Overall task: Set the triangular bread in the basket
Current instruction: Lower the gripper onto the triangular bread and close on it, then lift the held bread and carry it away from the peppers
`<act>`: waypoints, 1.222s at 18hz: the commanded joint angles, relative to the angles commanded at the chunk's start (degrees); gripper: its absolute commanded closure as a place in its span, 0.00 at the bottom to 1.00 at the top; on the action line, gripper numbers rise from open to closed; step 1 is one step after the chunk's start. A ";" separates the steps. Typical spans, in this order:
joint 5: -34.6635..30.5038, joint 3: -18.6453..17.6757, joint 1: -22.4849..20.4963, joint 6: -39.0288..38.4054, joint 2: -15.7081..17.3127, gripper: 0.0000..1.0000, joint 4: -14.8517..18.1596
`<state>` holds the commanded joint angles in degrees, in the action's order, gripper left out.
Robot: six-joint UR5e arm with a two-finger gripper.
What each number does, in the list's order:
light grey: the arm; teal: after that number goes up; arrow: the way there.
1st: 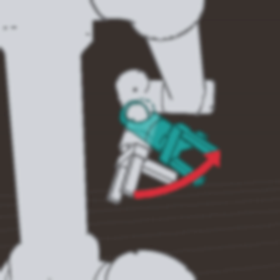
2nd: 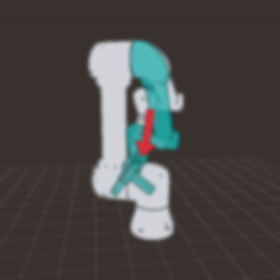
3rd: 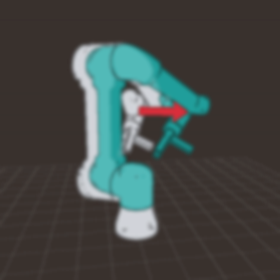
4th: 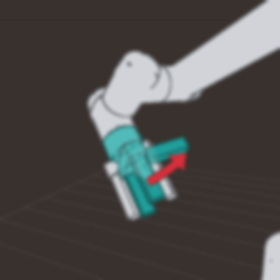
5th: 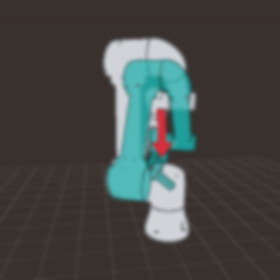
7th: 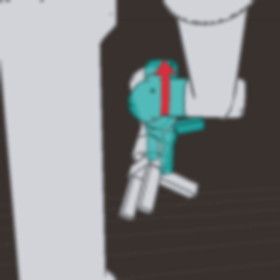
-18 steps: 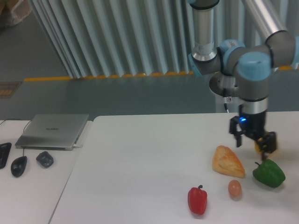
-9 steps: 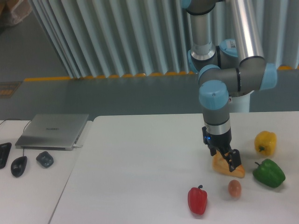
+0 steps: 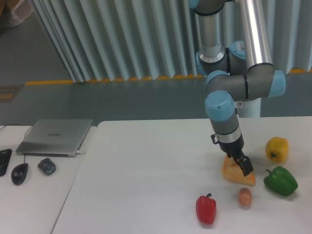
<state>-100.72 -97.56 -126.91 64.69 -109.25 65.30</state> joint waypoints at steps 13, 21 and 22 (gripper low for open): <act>-0.53 -0.62 0.26 0.00 -1.76 0.50 -0.26; 0.00 4.39 -0.79 0.26 -0.88 0.86 8.79; 0.09 4.48 -0.79 0.26 -0.79 0.87 8.79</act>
<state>-100.64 -93.08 -127.71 64.95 -110.04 74.09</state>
